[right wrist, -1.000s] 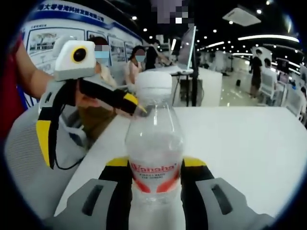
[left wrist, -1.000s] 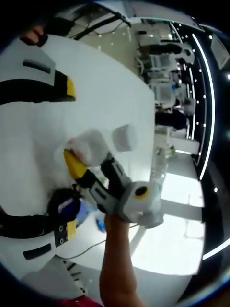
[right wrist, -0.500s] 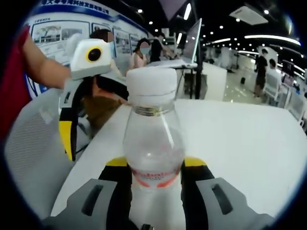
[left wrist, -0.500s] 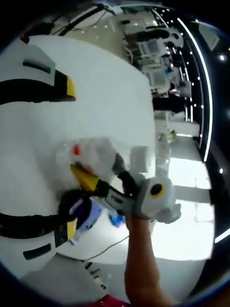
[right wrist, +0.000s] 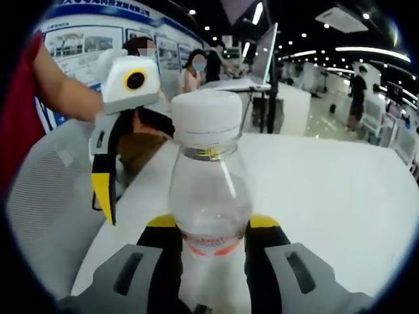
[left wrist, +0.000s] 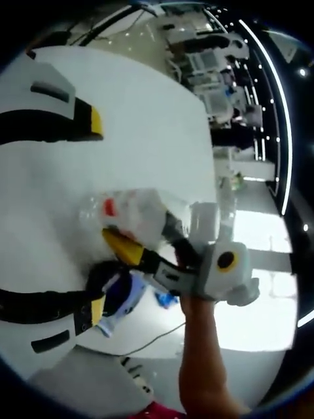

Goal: Arrange the tabletop items into an orderly group along one side of the table until the central work area is clear of visible clutter.

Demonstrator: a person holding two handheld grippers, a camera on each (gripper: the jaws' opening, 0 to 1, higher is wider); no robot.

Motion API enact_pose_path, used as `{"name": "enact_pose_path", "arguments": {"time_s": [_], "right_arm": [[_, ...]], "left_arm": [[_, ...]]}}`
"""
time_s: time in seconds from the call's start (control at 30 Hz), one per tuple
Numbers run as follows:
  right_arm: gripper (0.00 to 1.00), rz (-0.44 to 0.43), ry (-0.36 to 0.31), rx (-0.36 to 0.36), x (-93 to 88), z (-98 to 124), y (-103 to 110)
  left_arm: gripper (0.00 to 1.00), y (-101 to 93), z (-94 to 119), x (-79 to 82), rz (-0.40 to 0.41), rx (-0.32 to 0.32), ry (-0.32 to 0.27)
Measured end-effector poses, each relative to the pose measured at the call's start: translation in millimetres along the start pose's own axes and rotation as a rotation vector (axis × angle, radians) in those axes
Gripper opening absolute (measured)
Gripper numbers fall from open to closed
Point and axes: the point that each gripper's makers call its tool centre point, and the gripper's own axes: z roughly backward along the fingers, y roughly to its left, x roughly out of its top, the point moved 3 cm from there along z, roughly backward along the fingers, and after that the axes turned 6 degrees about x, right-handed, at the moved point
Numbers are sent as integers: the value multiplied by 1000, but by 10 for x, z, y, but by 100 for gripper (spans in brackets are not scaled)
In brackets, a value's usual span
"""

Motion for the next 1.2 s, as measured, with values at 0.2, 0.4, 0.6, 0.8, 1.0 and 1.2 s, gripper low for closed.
{"name": "enact_pose_path", "arguments": {"time_s": [0.2, 0.4, 0.6, 0.8, 1.0, 1.2], "right_arm": [[34, -16, -25, 6, 80, 64, 31], [35, -28, -94, 43, 324, 211, 117], [35, 8, -135, 123, 595, 436, 332], [35, 39, -189, 196, 875, 629, 570], [35, 85, -217, 239, 1091, 735, 751], [35, 87, -259, 278, 1225, 776, 869]], "left_arm": [[90, 13, 46, 89, 6, 0, -28], [89, -17, 85, 216, 0, -14, -70], [87, -149, 208, 505, -20, -74, -171], [82, -393, 367, 735, -68, -180, -235], [68, -527, 501, 871, -22, -275, -286], [56, -604, 601, 980, -7, -330, -328]]}}
